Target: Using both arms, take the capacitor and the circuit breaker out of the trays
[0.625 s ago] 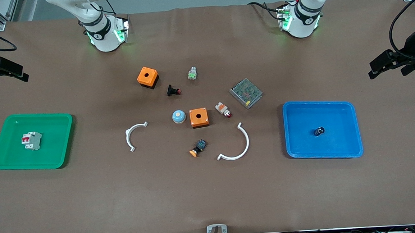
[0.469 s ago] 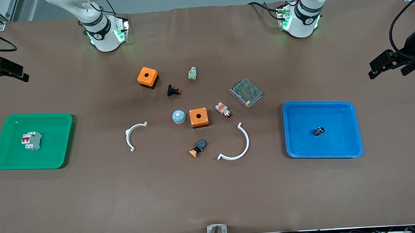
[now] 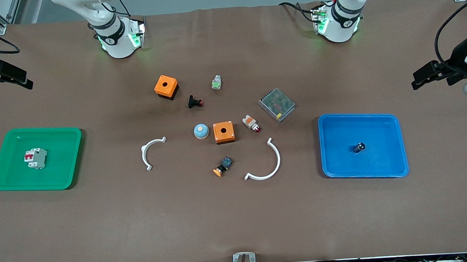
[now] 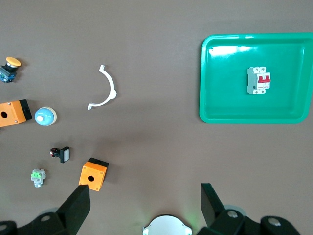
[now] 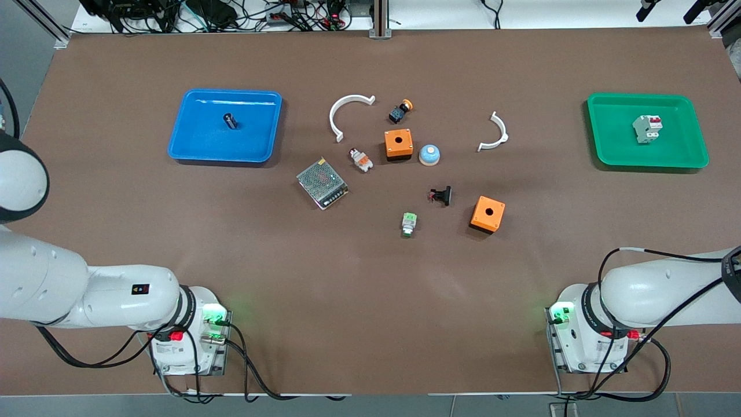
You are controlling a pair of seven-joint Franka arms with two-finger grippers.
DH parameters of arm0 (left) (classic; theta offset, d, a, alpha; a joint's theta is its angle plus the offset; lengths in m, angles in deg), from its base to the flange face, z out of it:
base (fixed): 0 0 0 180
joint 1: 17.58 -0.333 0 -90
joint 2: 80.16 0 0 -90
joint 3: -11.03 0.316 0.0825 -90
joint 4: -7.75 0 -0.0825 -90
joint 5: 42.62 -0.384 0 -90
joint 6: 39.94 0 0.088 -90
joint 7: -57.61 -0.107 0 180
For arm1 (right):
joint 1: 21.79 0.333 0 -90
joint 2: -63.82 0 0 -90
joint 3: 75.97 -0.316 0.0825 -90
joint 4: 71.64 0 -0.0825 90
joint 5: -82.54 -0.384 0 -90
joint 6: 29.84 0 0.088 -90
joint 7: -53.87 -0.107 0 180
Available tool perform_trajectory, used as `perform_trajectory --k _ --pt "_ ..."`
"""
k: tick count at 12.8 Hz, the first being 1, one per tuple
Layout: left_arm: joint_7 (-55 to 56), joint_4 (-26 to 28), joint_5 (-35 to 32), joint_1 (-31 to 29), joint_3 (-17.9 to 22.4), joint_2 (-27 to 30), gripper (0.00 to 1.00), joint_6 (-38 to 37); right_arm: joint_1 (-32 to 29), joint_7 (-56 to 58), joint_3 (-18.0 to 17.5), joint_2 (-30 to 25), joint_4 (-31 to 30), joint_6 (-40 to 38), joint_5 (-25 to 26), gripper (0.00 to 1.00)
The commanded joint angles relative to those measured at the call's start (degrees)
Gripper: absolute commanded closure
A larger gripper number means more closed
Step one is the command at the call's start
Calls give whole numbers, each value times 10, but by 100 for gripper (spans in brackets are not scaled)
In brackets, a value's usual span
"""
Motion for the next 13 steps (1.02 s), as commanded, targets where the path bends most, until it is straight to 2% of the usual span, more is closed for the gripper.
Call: perform_trajectory --k 1,9,13 --pt "-5 -6 7 -6 -2 -63 0 10 -4 13 -5 -21 -24 11 -3 0" --pt "-6 11 -4 3 -2 -249 0 235 -3 13 -6 -18 -22 26 1 0" --pt "-6 15 -5 5 -5 -286 0 270 -1 13 -4 -17 -27 22 2 0"
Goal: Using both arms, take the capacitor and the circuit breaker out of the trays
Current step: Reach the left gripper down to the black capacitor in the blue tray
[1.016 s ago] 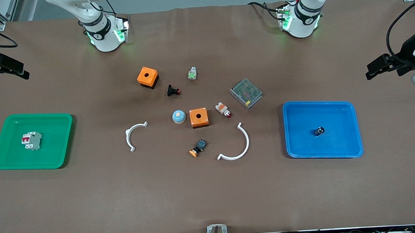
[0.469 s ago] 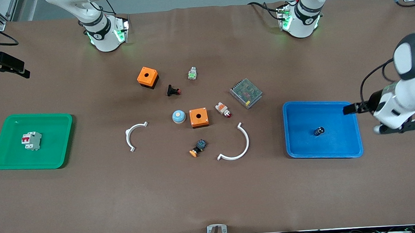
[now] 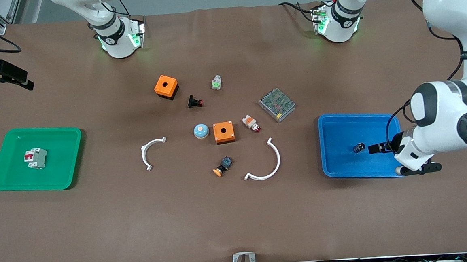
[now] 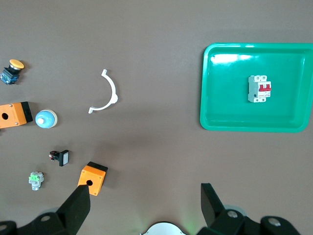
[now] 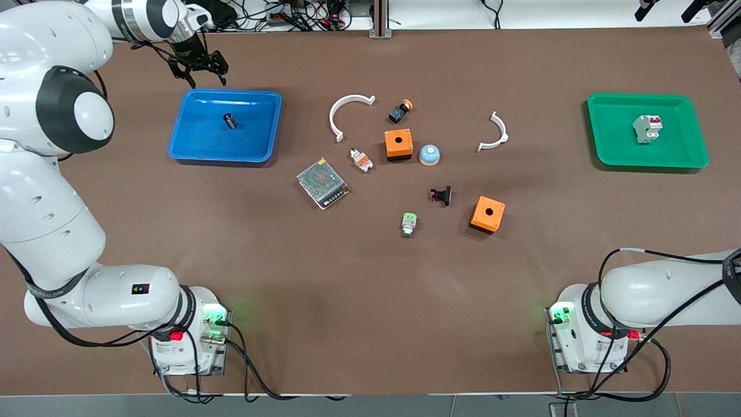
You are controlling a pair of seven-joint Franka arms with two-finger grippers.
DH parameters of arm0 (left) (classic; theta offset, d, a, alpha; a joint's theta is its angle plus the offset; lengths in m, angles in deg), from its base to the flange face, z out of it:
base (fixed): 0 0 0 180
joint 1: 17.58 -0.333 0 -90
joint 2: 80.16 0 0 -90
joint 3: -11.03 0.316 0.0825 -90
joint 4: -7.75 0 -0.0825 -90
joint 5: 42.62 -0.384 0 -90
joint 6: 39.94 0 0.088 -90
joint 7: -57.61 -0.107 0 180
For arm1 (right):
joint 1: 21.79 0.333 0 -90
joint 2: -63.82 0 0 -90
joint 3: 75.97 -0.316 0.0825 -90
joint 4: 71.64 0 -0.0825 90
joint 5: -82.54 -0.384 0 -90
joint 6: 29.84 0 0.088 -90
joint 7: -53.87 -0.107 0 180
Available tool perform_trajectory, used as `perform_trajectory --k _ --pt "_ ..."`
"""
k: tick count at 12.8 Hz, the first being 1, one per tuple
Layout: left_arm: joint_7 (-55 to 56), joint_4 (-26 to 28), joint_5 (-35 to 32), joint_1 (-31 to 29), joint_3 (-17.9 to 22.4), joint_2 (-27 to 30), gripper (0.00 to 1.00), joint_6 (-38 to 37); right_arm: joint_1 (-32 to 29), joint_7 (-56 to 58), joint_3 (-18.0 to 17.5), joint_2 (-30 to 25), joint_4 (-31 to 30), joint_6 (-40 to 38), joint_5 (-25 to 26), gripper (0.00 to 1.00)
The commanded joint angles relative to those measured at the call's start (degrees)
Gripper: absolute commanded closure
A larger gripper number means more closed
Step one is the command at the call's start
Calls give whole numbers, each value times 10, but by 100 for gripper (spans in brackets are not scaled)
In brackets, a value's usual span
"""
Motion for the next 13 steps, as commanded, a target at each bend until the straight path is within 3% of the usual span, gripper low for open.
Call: perform_trajectory --k 1,10,12,13 --pt "-3 4 -4 3 -3 -9 0 12 -2 6 -2 -12 -17 4 2 0" --pt "2 118 1 11 -3 -7 0 141 12 6 -3 2 -8 17 1 0" --pt "3 126 1 16 -3 -10 2 150 7 1 -1 41 -4 31 5 0" --pt "3 127 1 18 -3 -15 6 153 2 2 0 86 6 69 12 0"
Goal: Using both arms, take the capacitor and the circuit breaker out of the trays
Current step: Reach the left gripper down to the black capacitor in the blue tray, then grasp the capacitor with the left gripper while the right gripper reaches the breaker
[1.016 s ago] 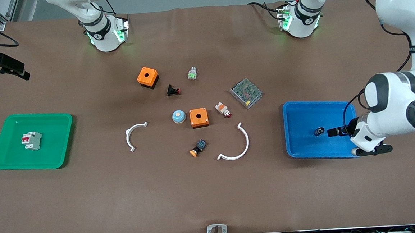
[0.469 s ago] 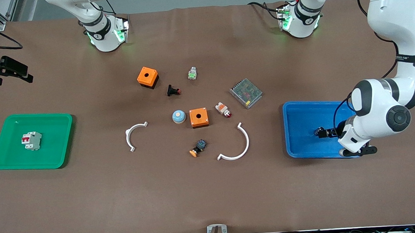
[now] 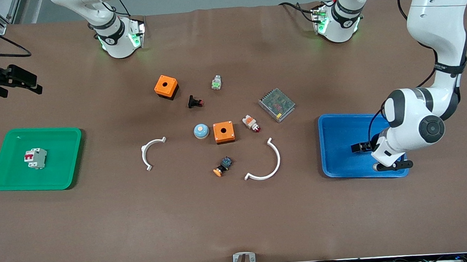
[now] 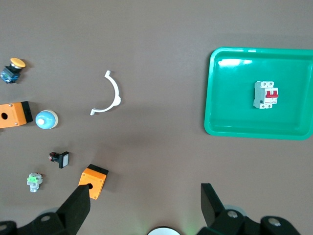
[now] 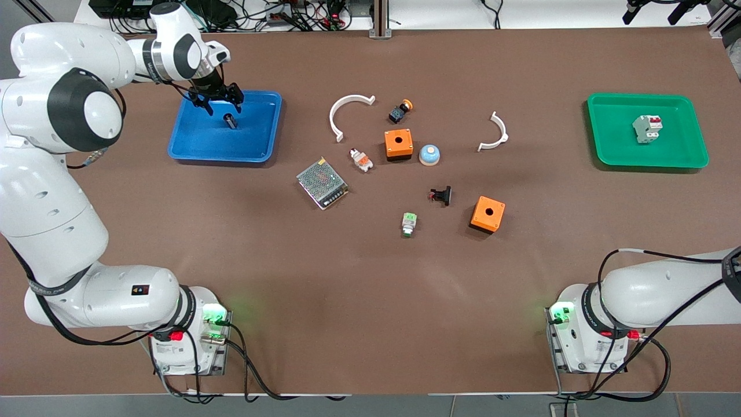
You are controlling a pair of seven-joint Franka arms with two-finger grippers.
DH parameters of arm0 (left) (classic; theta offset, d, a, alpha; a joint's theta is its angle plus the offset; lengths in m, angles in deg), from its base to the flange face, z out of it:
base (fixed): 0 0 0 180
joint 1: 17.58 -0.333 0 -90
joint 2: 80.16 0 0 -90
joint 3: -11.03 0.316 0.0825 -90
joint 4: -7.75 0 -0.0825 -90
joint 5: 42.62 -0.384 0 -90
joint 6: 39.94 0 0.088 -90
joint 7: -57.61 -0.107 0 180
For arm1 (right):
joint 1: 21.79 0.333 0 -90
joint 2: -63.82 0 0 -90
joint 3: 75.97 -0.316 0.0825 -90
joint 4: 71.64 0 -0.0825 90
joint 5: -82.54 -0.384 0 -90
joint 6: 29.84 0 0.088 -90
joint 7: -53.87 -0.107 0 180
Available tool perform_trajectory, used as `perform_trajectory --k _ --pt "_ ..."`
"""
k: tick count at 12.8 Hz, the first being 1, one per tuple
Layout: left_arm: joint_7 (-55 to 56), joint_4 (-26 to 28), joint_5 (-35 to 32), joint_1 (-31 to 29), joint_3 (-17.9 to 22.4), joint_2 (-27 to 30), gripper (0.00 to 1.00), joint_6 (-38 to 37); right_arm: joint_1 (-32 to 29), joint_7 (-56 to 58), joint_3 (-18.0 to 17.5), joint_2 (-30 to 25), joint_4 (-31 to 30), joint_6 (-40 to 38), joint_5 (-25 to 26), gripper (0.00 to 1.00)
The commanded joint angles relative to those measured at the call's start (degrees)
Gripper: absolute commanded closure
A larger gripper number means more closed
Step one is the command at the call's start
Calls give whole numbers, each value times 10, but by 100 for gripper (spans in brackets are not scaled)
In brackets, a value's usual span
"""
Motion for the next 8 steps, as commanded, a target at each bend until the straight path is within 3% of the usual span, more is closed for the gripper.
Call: perform_trajectory --k 1,6,8 --pt "3 13 1 7 1 -1 9 20 -30 7 2 97 29 70 17 0" --pt "3 12 -5 9 2 -14 35 27 -138 98 3 193 24 163 18 0" --pt "3 12 -6 8 2 -14 48 27 -170 156 3 226 -7 222 25 0"
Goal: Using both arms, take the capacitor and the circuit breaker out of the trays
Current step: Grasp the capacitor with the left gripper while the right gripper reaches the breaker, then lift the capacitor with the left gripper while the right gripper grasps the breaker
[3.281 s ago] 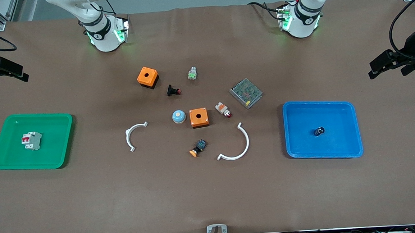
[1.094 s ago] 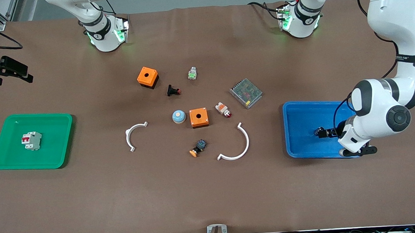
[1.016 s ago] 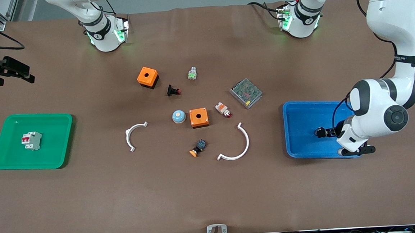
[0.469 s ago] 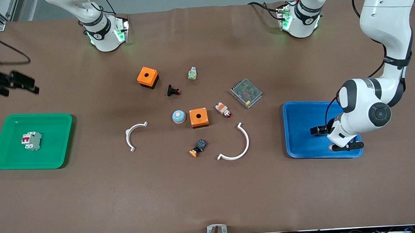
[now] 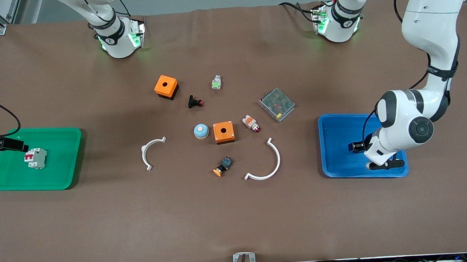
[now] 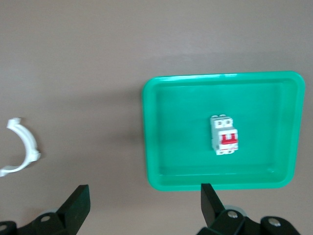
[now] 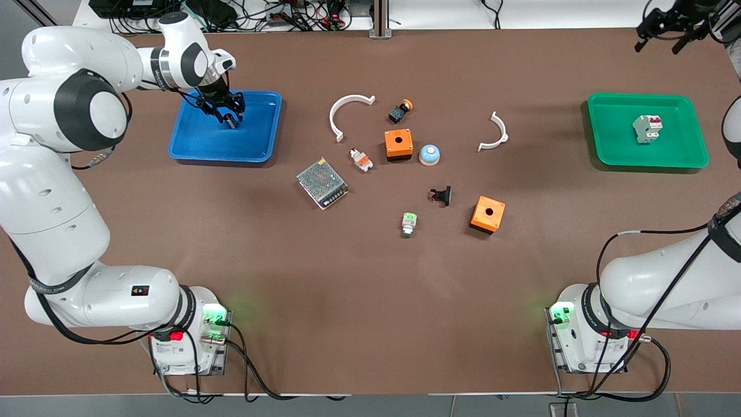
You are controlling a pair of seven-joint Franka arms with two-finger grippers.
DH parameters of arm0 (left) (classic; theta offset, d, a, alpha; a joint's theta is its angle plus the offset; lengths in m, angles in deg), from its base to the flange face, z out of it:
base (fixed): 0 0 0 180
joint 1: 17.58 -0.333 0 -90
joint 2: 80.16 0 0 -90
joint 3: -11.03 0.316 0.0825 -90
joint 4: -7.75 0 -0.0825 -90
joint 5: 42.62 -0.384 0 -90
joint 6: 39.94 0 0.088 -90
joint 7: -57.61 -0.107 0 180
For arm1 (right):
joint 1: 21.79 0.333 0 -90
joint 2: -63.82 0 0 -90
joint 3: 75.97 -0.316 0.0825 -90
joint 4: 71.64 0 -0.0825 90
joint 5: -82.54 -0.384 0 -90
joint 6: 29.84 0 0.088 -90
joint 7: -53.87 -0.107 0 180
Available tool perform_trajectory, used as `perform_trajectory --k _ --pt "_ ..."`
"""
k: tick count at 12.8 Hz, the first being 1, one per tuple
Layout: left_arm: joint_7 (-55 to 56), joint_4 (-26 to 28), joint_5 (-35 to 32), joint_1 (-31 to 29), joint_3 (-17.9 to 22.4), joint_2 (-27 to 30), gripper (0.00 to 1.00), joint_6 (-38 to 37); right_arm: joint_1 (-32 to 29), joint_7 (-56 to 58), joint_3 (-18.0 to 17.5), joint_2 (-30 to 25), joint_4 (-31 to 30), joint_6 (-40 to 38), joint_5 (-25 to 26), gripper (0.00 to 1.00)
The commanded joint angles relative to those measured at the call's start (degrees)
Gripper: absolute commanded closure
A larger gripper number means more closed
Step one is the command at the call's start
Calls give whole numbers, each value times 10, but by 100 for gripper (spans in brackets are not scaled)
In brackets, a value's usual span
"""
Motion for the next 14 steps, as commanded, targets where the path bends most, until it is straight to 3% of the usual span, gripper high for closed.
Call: perform_trajectory --k 1,4,7,10,12,14 --pt "2 2 -7 2 1 0 55 8 -38 58 -9 26 -42 81 14 0" --pt "-6 2 -7 -1 1 0 65 8 -75 117 -9 45 -145 253 13 0" --pt "-5 -3 -7 -1 1 3 72 3 -106 145 -9 86 -147 290 13 0" --pt "5 -16 -5 5 -6 59 72 -60 -124 184 -9 118 -148 331 13 0" --pt "41 -84 0 16 -25 68 73 -165 -125 191 -9 126 -150 341 13 0" --pt "104 -151 2 35 -51 58 73 -223 -122 192 -9 141 -157 359 13 0"
